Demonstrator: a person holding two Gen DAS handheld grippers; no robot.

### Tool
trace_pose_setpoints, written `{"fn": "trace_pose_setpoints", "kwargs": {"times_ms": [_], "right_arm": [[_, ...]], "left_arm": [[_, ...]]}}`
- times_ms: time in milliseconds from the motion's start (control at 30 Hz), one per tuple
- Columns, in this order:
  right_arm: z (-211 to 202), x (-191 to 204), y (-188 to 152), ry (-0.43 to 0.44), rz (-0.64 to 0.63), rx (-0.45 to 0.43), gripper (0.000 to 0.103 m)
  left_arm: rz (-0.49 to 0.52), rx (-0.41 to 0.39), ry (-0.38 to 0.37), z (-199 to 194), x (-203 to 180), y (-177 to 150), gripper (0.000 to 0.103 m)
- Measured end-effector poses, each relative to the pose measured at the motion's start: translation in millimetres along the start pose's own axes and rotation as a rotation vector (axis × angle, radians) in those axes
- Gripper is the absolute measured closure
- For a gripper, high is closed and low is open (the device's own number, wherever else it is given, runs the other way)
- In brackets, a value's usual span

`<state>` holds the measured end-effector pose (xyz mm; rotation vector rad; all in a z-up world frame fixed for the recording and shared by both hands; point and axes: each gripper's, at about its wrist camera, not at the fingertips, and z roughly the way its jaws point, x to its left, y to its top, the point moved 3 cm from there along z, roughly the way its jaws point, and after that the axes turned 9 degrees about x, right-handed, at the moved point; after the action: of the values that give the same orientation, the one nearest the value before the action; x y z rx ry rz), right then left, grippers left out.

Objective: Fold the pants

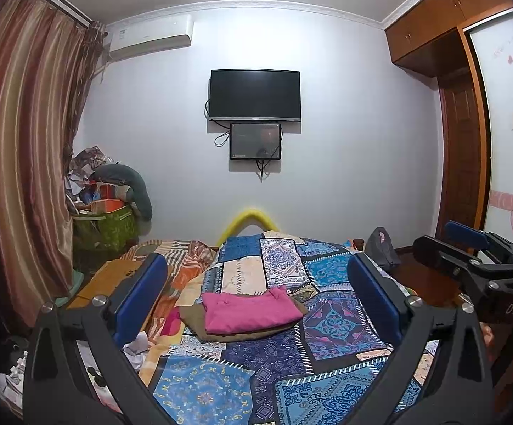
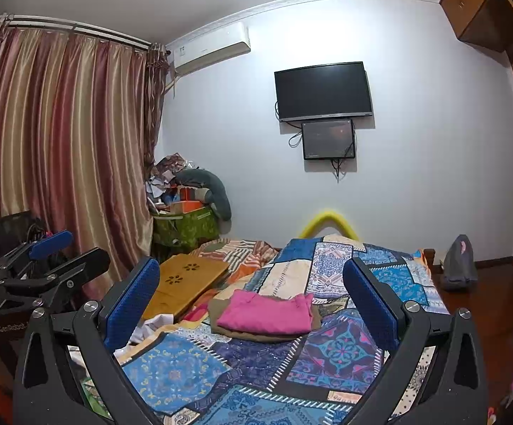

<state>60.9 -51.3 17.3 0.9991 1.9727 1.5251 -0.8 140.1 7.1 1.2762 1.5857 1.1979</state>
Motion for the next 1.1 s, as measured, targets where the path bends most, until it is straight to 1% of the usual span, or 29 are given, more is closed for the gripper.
{"fn": "trace_pose_setpoints", "kwargs": {"times_ms": [400, 1100], "right_arm": [[-0.4, 0.0, 0.1, -0.003, 0.005, 0.000, 0.000], [3.2, -1.5, -2.6, 0.003, 0.020, 0.009, 0.000]], "left_arm": [[0.003, -0.007, -0.008, -1.1, -1.3, -2.2, 0.000], [0.016, 0.027, -0.024, 3.9, -5.1, -4.0, 0.000]]}}
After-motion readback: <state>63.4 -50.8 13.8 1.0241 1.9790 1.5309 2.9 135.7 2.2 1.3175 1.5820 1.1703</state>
